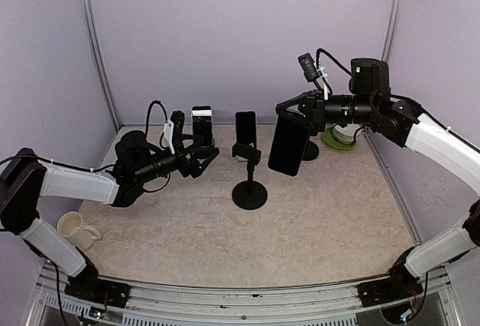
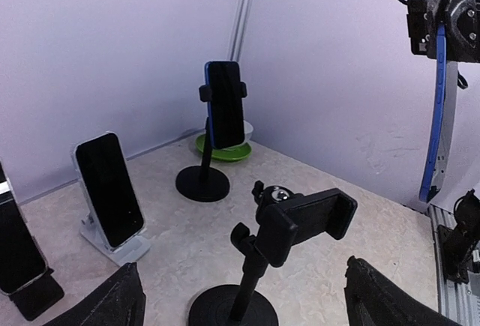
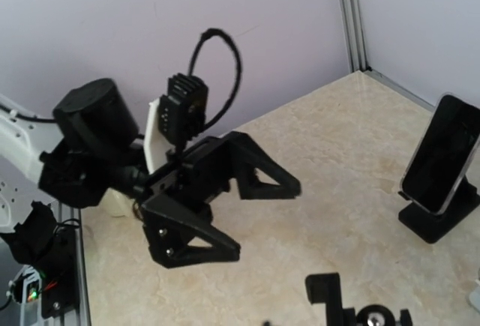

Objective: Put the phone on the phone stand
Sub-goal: Adjust the phone stand at the center of the board, then hold the phone stand.

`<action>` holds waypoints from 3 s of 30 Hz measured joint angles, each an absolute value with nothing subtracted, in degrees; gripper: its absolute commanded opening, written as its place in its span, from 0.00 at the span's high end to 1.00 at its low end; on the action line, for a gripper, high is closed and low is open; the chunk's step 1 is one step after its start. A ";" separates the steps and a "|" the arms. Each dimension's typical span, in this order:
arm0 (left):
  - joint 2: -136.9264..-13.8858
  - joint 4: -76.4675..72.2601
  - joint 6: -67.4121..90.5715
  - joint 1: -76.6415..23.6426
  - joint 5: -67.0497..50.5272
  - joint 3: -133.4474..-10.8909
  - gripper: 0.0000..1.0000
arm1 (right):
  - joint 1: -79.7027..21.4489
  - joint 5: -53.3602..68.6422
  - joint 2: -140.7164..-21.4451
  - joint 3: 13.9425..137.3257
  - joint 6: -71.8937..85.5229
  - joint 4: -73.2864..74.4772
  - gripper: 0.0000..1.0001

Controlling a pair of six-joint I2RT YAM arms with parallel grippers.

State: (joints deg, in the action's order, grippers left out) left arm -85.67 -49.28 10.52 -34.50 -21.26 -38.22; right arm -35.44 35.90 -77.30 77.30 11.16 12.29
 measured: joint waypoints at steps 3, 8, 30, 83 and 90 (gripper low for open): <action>-89.38 -50.85 10.48 -34.41 -26.55 -41.01 0.12 | -35.42 35.79 -76.82 76.66 11.18 12.64 1.00; -95.11 -52.75 10.24 -33.93 -34.57 -45.43 0.13 | -35.40 35.51 -75.83 75.24 11.25 12.88 1.00; -106.24 -50.30 10.46 -32.93 -52.10 -57.82 0.26 | -35.33 34.89 -74.11 73.84 11.64 13.45 1.00; -98.80 -39.31 -1.76 -32.36 -49.80 -53.34 0.26 | -35.31 42.78 -81.97 76.88 10.07 12.05 1.00; -102.24 -34.04 -5.96 -31.44 -55.48 -58.48 0.27 | -35.31 43.31 -82.19 76.88 10.09 12.01 1.00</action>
State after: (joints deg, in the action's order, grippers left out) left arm -102.24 -34.04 -5.96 -31.44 -55.48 -58.48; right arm -35.31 43.31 -82.19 76.88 10.09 12.01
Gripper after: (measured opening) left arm 0.742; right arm 0.085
